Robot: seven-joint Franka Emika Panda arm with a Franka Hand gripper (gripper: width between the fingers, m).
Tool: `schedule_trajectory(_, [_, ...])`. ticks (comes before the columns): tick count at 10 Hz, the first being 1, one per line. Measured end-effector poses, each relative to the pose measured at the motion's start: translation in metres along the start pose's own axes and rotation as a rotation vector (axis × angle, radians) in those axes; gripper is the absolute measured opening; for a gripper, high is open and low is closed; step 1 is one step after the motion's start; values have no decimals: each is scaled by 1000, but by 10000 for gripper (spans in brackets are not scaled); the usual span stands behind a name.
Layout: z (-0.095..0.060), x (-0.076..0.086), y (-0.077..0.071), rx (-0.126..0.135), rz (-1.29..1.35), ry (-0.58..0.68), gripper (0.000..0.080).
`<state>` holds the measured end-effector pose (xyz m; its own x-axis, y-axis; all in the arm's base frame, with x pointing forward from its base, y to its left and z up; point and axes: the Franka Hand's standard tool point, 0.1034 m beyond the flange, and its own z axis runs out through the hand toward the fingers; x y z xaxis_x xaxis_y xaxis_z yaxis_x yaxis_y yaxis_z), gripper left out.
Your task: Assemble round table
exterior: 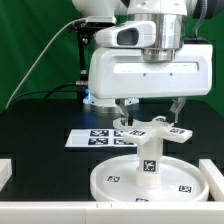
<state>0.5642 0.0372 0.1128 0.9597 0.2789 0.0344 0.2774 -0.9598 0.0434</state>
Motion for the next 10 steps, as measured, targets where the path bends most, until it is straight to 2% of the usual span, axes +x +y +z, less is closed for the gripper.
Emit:
schedule_trajectory(4, [9, -2, -10, 1, 57, -14, 649])
schedule_trajectory(6, [13, -1, -10, -6, 56, -7, 649])
schedule_trajectory(7, [13, -1, -10, -6, 68, -7, 609])
schedule_trajectory(8, [13, -1, -9, -7, 84, -7, 609])
schedule_trajectory(9, [12, -1, -6, -9, 89, -6, 468])
schedule_trajectory(10, [13, -2, -6, -9, 98, -6, 437])
